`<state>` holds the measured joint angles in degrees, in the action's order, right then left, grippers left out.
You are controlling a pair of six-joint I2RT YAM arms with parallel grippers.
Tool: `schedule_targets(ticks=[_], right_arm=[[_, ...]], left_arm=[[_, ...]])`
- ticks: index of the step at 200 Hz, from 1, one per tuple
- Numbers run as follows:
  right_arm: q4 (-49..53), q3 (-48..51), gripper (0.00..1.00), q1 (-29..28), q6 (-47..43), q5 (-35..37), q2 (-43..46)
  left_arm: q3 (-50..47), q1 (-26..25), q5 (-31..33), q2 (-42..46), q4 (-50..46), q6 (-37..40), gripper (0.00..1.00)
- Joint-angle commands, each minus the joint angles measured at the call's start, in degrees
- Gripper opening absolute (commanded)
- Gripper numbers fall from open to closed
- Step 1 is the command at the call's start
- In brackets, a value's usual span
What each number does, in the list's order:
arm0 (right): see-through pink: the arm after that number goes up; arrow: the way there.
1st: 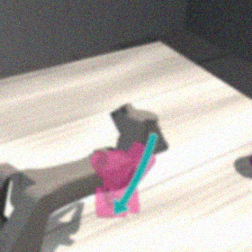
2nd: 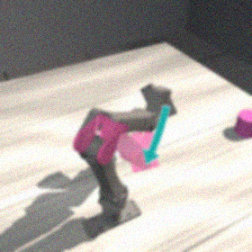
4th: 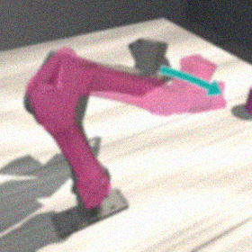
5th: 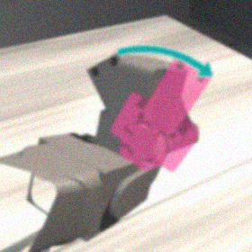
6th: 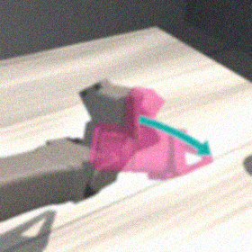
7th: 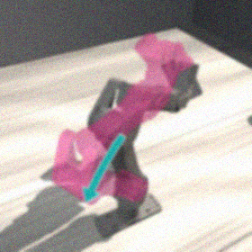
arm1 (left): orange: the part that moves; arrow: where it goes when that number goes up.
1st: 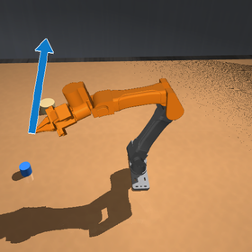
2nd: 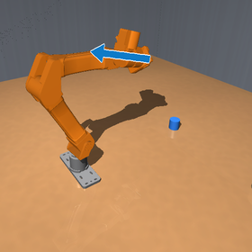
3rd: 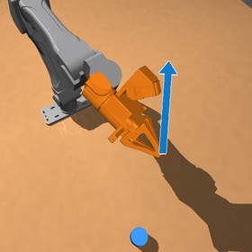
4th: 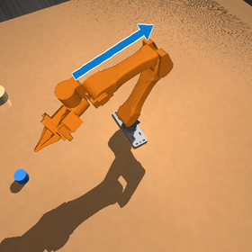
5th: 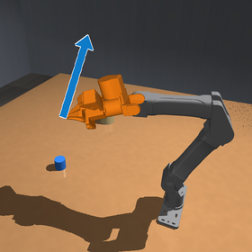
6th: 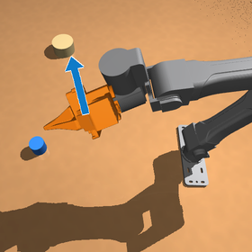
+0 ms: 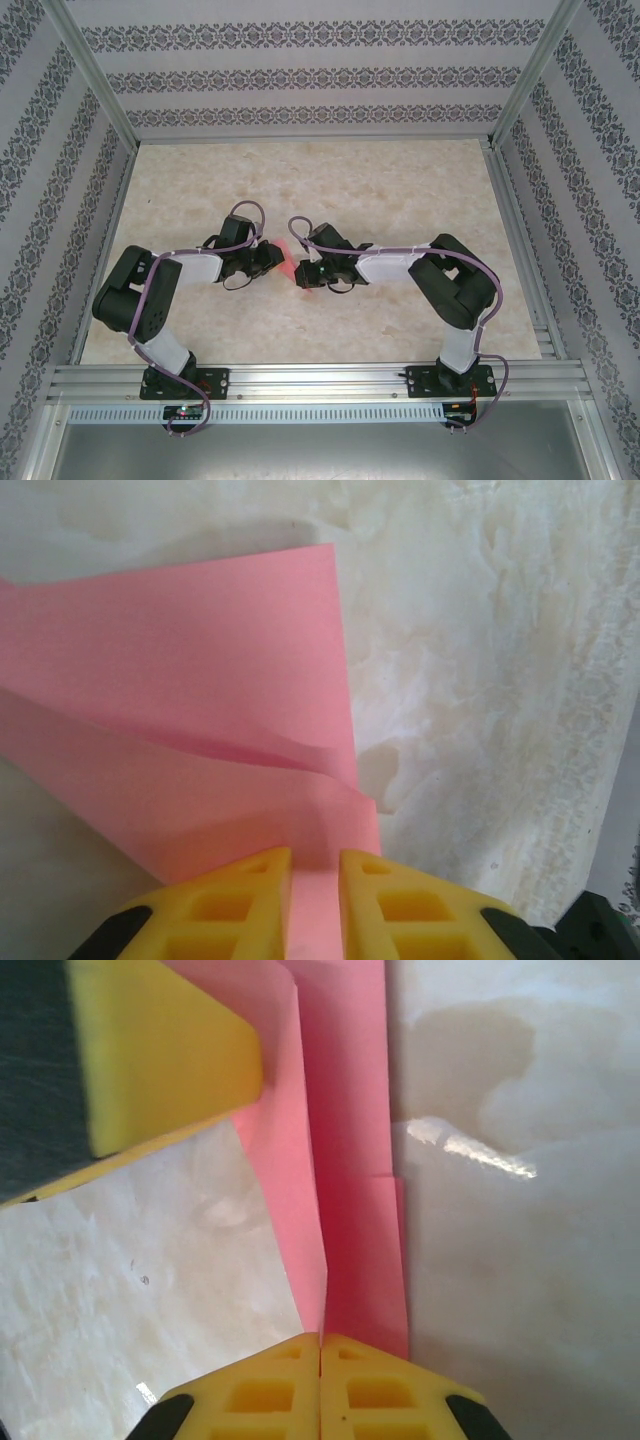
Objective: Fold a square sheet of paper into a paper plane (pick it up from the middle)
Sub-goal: Fold the wing for the fifth time at the center of the table.
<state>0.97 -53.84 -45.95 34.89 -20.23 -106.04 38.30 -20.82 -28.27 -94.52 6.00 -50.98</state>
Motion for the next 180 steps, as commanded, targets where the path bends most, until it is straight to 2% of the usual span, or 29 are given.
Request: schedule_targets(ticks=[1, 76, 111, 180], right_arm=[[-5.43, 2.27, 0.06, 0.84, 3.02, -2.79, -0.51], [-14.72, 6.43, 0.06, 3.04, 10.15, -8.43, -1.71], [-14.06, 6.00, 0.06, 3.98, 10.92, -10.42, -1.98], [-9.69, 3.95, 0.09, 4.45, 8.32, -11.06, -1.28]], left_arm=[[0.30, -0.74, -1.26, 3.07, 1.98, 1.37, 0.22], [-2.71, -1.71, -2.37, 5.63, 6.04, 2.62, 0.27], [-3.06, -3.39, -2.34, 4.88, 6.92, 3.31, 0.27], [-1.97, -3.93, 0.98, 1.25, 4.82, 3.14, 0.19]])
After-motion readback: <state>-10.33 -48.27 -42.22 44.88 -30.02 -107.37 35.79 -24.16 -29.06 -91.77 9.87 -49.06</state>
